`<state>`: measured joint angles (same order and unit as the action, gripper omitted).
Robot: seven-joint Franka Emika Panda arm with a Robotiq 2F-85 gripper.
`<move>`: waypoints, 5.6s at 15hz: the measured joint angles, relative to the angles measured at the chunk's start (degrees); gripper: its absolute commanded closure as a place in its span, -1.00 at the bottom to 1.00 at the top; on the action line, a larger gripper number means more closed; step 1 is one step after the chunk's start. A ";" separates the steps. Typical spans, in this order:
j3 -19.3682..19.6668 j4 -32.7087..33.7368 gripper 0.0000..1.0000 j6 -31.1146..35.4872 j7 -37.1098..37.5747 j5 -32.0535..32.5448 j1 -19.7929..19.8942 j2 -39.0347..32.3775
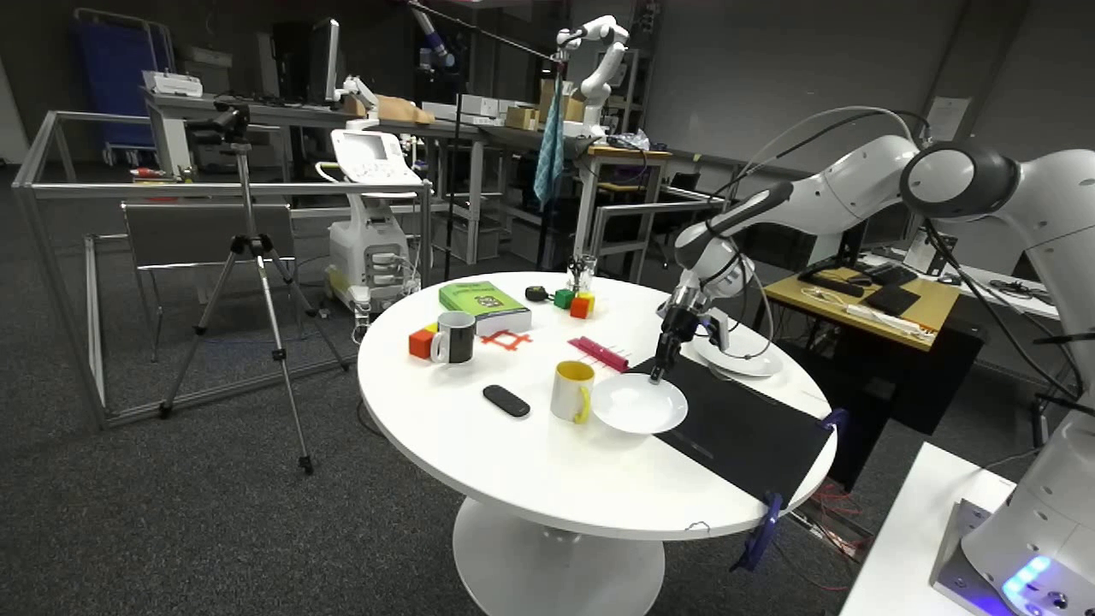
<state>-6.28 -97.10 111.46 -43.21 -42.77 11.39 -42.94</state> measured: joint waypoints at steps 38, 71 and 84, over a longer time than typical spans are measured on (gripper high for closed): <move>-0.75 -2.67 0.98 1.56 0.23 4.82 -2.36 -0.22; -4.69 4.43 0.98 1.10 -2.70 4.78 -2.64 -6.24; -4.80 6.92 0.82 -0.39 -2.59 5.24 -4.35 -9.11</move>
<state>-11.07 -90.18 111.07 -45.79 -37.53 7.04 -52.05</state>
